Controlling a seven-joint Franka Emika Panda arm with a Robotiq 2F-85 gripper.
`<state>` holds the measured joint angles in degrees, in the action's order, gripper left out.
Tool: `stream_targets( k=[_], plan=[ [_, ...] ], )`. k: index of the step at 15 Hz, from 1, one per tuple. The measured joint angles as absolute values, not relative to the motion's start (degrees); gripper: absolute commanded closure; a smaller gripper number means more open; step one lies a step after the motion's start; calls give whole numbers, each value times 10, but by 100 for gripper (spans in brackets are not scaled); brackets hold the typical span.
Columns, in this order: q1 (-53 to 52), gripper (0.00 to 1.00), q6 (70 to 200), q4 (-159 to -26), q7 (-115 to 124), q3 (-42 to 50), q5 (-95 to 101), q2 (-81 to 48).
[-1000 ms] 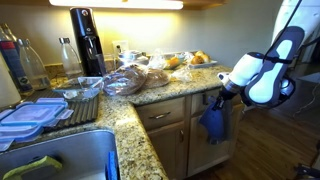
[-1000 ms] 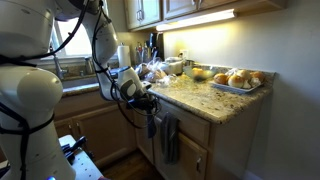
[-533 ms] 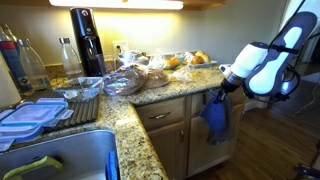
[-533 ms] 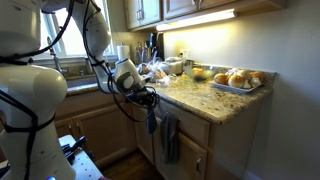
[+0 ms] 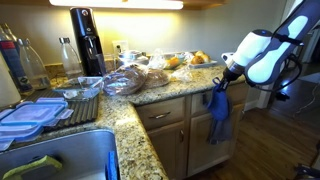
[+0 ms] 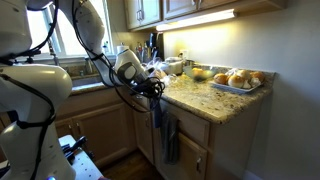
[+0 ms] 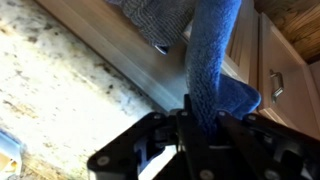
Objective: Put the left towel on the countertop
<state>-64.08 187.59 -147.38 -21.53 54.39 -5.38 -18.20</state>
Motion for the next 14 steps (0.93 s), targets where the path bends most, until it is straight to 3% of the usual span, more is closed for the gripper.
stream_targets(
  k=[4, 14],
  plan=[
    [-737, 92, 1874, -1467, -242, 658, -49, -182],
    [-758, 92, 1826, -1391, -315, 731, -4, -183]
  ],
)
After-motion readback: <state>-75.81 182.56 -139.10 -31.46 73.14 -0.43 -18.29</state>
